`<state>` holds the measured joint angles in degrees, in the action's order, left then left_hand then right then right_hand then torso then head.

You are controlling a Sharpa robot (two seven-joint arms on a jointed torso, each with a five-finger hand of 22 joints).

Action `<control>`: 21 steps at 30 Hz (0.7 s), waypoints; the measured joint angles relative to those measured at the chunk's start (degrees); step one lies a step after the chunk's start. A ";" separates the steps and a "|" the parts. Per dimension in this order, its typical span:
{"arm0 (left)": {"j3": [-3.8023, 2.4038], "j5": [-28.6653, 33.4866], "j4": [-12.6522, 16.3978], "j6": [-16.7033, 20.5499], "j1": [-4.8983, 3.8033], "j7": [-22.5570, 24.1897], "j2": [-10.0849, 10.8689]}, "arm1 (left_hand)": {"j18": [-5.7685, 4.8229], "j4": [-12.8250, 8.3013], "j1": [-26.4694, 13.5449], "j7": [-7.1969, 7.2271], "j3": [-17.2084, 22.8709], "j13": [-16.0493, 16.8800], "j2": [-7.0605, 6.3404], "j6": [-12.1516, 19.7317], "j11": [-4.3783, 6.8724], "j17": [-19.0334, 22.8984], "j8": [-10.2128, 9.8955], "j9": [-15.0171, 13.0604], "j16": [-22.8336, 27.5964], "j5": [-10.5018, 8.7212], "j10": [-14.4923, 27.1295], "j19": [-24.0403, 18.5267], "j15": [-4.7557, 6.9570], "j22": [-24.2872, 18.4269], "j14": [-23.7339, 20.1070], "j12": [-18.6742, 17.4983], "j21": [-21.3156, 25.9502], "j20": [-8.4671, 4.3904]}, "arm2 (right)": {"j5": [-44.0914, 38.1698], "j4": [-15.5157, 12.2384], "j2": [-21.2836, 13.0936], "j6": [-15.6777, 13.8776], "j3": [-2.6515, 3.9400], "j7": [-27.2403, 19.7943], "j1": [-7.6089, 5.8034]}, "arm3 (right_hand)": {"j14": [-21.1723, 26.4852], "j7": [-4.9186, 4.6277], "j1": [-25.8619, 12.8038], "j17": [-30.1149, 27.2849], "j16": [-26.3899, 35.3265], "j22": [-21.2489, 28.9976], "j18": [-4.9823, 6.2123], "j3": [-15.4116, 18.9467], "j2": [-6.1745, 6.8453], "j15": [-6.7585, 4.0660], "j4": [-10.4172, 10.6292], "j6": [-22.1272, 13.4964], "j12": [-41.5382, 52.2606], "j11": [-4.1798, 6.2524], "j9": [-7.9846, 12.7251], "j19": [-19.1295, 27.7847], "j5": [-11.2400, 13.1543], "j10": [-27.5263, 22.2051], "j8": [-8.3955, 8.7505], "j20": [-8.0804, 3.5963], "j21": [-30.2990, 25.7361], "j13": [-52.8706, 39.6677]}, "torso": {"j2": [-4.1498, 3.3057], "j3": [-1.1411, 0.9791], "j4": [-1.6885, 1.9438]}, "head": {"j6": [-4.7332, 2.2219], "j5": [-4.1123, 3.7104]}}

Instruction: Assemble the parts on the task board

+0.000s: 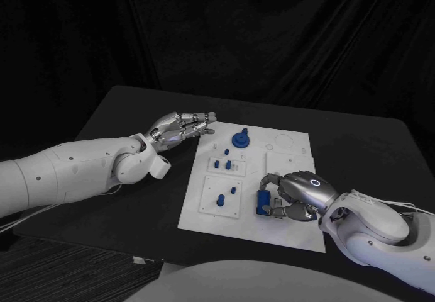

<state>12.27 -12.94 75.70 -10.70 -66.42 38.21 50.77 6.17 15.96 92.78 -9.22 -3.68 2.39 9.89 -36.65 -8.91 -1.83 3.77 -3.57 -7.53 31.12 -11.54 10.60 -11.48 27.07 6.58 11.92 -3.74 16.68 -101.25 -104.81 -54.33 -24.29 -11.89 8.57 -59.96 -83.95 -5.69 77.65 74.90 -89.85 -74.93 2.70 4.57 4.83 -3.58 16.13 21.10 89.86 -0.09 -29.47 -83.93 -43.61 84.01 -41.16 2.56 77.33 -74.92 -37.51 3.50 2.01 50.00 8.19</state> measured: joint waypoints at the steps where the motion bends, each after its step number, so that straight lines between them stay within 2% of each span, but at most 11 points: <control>1: 0.00 0.00 0.00 -0.02 0.00 -0.01 0.00 | 0.00 0.00 0.00 0.00 0.00 0.00 0.00 0.00 0.00 0.00 0.00 0.00 0.00 0.00 0.00 0.00 0.00 0.00 0.00 0.00 0.00 0.00 | -0.01 -0.04 -0.02 0.09 0.00 0.13 0.01 | 0.00 -0.08 -0.01 0.00 0.00 0.00 0.00 0.11 0.00 0.00 0.10 -1.57 0.00 0.00 0.73 0.00 2.04 0.00 1.00 0.00 -0.22 0.00 | 0.01 0.00 0.00 | 0.00 0.01; 2: 0.00 0.00 0.00 -0.03 0.00 -0.02 0.00 | 0.00 0.00 0.00 0.00 0.00 0.00 0.00 0.00 0.00 0.00 0.00 0.00 0.00 0.00 0.00 0.00 0.00 0.00 0.00 0.00 0.00 0.00 | -0.02 -0.06 -0.04 0.19 -0.01 0.24 0.01 | 0.00 -0.20 -0.65 0.00 0.00 0.00 0.00 0.40 -0.07 0.00 0.28 -3.05 0.00 0.00 1.53 0.00 5.19 0.00 1.94 0.00 -0.51 0.00 | 0.01 0.00 0.00 | 0.00 0.02; 4: 0.00 0.00 -0.01 -0.07 0.01 -0.04 0.01 | 0.00 0.00 0.00 0.00 0.00 0.00 0.00 0.00 0.00 0.00 0.00 0.00 0.00 0.00 0.00 0.00 0.00 0.00 0.00 0.00 -0.16 0.00 | -0.03 -0.10 -0.06 0.48 -0.02 0.54 0.02 | 0.00 -0.53 -1.73 0.00 0.00 0.00 0.00 1.44 0.52 0.00 0.46 -6.54 0.00 0.00 3.64 0.00 16.66 0.00 4.16 0.00 -1.32 0.00 | 0.01 0.00 0.00 | 0.00 0.04; 5: 0.00 0.00 -0.02 -0.08 0.01 -0.04 0.01 | 0.00 0.00 0.00 0.00 0.00 0.00 0.00 0.00 0.00 0.00 0.00 0.00 0.00 0.00 0.00 0.00 0.00 0.00 0.00 0.00 -0.22 0.00 | -0.04 -0.12 -0.07 0.61 -0.02 0.67 0.03 | -0.11 -0.71 -2.57 0.00 0.05 0.00 0.00 1.52 1.36 0.23 0.54 -7.72 0.00 -0.32 4.56 0.17 20.78 0.01 4.71 0.17 -1.81 0.00 | 0.01 0.00 0.00 | 0.00 0.05; 7: 0.00 0.00 -0.02 -0.10 0.01 -0.06 0.01 | 0.00 0.00 -0.01 0.00 0.00 0.00 -0.01 0.00 0.00 0.00 0.00 0.00 0.00 0.00 0.00 0.00 0.00 0.00 0.00 0.00 -0.22 0.00 | -0.05 -0.15 -0.09 0.86 -0.02 0.92 0.03 | 0.01 -0.91 -3.91 0.00 0.36 0.00 0.00 1.51 3.05 0.43 0.54 -9.04 0.00 -0.57 5.76 0.42 25.39 -0.06 4.99 0.42 -2.51 0.00 | 0.01 0.00 0.00 | 0.00 0.08; 9: 0.00 0.00 -0.02 -0.12 0.02 -0.07 0.01 | 0.00 0.00 -0.01 0.00 0.00 0.00 -0.01 0.00 0.00 0.00 0.00 0.00 0.00 0.00 0.00 0.00 0.00 0.00 0.00 0.00 -0.22 0.00 | -0.05 -0.21 -0.13 1.08 -0.02 1.18 0.04 | 0.01 -0.96 -4.50 0.00 0.40 0.01 0.00 1.79 4.82 0.43 0.82 -9.94 0.00 -0.57 6.55 0.42 27.68 -0.06 5.00 0.42 -2.56 0.00 | 0.01 0.00 0.00 | 0.00 0.08; 13: 0.00 0.00 -0.02 -0.15 0.03 -0.10 0.03 | 0.00 0.00 -0.01 0.00 0.00 0.00 -0.01 0.00 0.00 0.00 0.00 0.00 0.00 0.00 0.00 0.00 0.00 0.00 0.00 0.00 -0.22 0.00 | -0.06 -0.37 -0.21 1.33 -0.02 1.59 0.08 | 0.01 -1.12 -5.26 0.00 0.40 0.01 0.00 3.06 6.97 0.43 1.05 -10.85 0.00 -0.57 7.43 0.42 29.54 -0.06 5.00 0.42 -2.86 0.00 | 0.01 0.00 0.00 | 0.00 0.08; 17: 0.00 0.00 -0.02 -0.18 0.03 -0.13 0.03 | 0.00 0.00 -0.01 0.00 0.00 0.00 -0.01 0.00 0.00 0.00 0.00 0.00 0.00 0.00 0.00 0.00 0.00 0.00 0.00 0.00 -0.22 0.00 | -0.08 -0.52 -0.26 1.55 -0.02 1.94 0.16 | 0.01 -1.09 -5.43 0.00 0.40 0.01 0.00 3.49 7.24 0.43 1.10 -10.88 0.00 -0.57 7.70 0.62 30.10 -0.06 5.00 0.62 -3.12 0.00 | 0.01 0.00 0.01 | 0.00 0.13; 21: 0.00 0.00 -0.03 -0.24 0.04 -0.16 0.03 | 0.00 0.00 0.22 0.00 0.00 0.00 0.21 0.00 0.00 0.00 0.00 0.00 0.00 0.00 0.00 0.00 0.00 0.00 0.00 0.00 -0.22 0.00 | -0.09 -0.59 -0.33 1.81 -0.02 2.31 0.27 | -0.16 -1.28 -5.42 0.00 0.40 0.01 0.00 3.12 7.17 0.65 0.97 -10.60 0.00 -0.86 7.83 0.62 30.00 0.00 3.45 0.62 -3.18 0.01 | 0.01 0.00 0.01 | 0.00 0.14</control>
<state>12.27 -12.94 75.67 -10.94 -66.38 38.05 50.80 6.17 15.96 93.00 -9.22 -3.68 2.39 10.10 -36.65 -8.91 -1.83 3.77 -3.57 -7.53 31.12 -11.54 10.60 -11.48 27.07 6.58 11.92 -3.96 16.68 -101.35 -105.40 -54.66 -22.48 -11.91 10.88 -59.69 -84.11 -6.97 72.22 74.90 -89.46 -74.92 2.70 7.69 12.00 -2.92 17.10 10.50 89.86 -0.94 -21.65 -83.31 -13.61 84.01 -37.71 3.18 74.16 -74.91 -37.50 3.50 2.02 50.00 8.33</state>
